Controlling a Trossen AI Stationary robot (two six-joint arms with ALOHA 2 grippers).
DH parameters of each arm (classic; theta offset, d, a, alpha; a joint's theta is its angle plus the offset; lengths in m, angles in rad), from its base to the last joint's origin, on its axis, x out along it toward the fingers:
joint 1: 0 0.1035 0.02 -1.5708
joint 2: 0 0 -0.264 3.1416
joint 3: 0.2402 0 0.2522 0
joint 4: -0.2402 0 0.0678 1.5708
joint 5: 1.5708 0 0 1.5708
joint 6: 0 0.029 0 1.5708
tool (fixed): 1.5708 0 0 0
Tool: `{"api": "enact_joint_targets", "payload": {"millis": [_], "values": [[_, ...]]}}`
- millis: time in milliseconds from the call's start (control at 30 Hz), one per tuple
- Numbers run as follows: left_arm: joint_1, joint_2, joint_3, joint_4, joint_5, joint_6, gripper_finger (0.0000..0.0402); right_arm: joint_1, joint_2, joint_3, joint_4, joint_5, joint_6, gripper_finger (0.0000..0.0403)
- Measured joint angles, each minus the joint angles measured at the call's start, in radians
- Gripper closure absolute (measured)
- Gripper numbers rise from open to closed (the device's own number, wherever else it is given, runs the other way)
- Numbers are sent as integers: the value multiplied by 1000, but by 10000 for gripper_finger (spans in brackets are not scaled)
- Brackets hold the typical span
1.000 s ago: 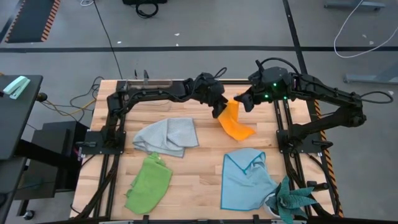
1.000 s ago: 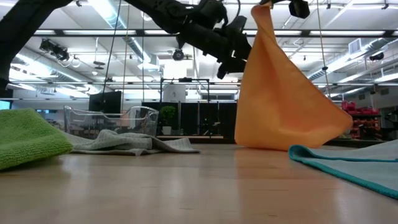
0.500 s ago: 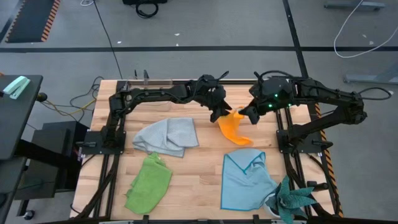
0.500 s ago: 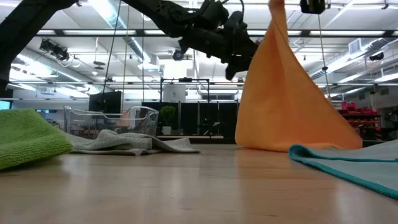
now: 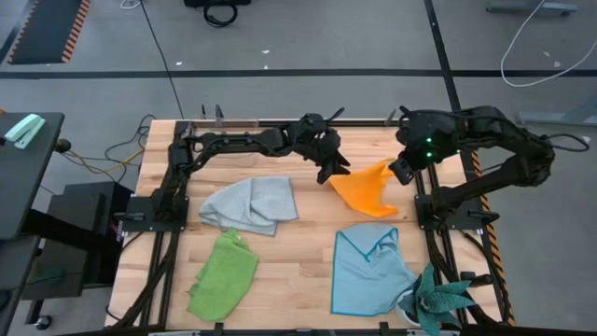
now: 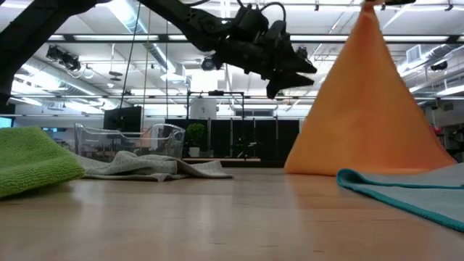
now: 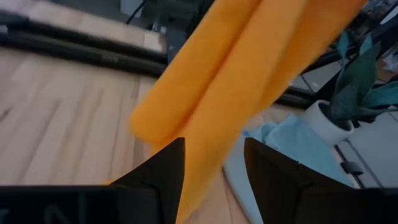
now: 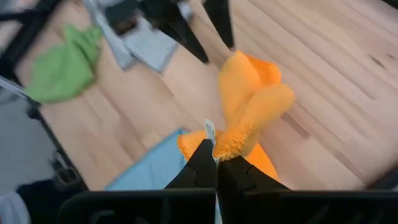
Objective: Fold microfiber towels
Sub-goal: Fold the orange microfiber cloth
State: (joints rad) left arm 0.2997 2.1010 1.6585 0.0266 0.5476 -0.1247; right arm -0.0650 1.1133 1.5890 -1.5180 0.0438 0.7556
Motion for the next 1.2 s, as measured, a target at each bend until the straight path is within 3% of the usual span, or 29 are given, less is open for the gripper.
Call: {"api": "enact_joint_targets", "payload": {"millis": [333,600,733,933,1200], "values": [[-15,25,1,140,7,-102,229,50,54,-3,-53,-4,-46,403],[-10,85,29,133,10,-152,230,143,116,-4,-53,-7,-76,403],[-20,112,58,135,92,-175,230,172,134,-4,-53,-8,-69,403],[-47,112,58,124,100,-101,226,202,133,-4,-53,-8,-8,403],[-86,113,58,101,-115,4,219,231,148,-4,-53,-8,50,403]]}}
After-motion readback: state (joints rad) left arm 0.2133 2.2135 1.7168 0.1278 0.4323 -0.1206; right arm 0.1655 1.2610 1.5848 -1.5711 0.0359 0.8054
